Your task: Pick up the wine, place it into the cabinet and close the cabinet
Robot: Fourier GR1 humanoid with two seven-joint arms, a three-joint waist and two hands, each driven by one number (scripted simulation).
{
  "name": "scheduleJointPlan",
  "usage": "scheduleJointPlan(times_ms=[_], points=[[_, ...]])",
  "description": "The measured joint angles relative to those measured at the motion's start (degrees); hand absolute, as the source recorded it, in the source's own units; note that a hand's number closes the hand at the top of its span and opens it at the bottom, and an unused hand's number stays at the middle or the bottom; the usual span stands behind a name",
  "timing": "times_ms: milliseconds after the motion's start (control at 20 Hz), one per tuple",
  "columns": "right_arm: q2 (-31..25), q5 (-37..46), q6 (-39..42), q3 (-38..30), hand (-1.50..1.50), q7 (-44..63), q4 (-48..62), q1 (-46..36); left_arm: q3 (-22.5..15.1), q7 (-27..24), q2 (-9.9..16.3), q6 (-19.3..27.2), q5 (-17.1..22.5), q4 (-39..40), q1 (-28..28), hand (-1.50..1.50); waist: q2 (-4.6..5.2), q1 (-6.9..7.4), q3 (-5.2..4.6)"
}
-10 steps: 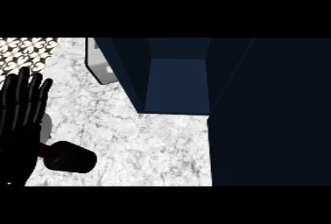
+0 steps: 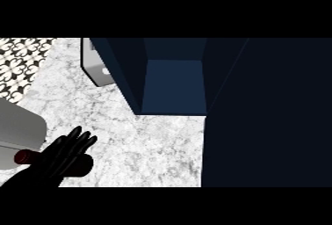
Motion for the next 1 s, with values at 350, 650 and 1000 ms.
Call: scheduleJointPlan(times_ms=[350,650,1000], points=[[-2.7,-6.7,2.7,0.6,-1.5,8.8,-8.9,2.8,4.8,3.0,9.4,-9.4,16.9,-7.4,13.3,-1.5,0.09,-0.01,0.03],[-3.9,-9.0,1.8,-0.4,-1.5,15.2,-13.5,2.4,9.2,2.3,13.2,-13.6,20.9,-8.3,21.1,-1.5,0.18,-0.1,0.06],[-3.8,-8.8,0.5,0.5,-1.5,18.2,-14.1,0.8,13.4,0.3,15.6,-15.1,23.4,-8.8,27.1,-1.5,0.14,-0.15,0.1]])
